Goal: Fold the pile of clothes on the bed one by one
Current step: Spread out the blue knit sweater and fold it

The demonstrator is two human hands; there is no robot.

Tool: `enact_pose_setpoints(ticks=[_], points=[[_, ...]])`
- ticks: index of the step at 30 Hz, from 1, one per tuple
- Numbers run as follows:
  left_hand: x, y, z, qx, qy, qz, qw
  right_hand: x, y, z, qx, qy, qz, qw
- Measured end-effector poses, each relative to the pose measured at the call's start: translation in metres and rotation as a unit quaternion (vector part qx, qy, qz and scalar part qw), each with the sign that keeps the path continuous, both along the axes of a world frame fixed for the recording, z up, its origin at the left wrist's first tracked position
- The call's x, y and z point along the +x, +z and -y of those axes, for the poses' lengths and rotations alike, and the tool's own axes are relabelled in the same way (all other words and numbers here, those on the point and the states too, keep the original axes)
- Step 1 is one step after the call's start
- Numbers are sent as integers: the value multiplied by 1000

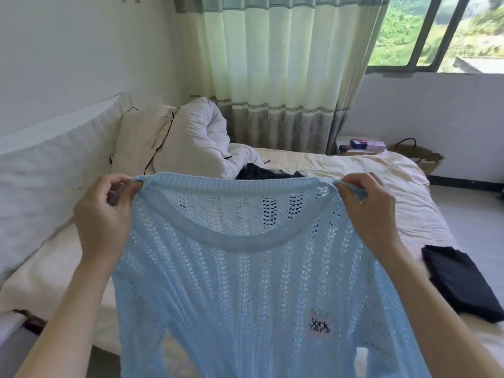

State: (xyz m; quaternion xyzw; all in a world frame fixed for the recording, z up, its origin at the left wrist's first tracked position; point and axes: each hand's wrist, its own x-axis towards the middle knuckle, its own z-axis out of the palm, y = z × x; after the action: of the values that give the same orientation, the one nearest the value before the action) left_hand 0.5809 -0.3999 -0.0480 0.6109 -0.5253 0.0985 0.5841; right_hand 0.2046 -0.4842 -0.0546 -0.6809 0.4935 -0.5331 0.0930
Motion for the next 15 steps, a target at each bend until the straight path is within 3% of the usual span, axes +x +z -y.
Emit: enact_pose_setpoints(ticks=[6,10,15], points=[[43,-63,119,92,23,80,992,40,-90,132,72,3,-35,997],[72,-133,225,213,56,131,967,76,-178,240,168,13,-44,985],[107,-237,322,327,68,119,935,123,-286,341,288,12,-24,957]])
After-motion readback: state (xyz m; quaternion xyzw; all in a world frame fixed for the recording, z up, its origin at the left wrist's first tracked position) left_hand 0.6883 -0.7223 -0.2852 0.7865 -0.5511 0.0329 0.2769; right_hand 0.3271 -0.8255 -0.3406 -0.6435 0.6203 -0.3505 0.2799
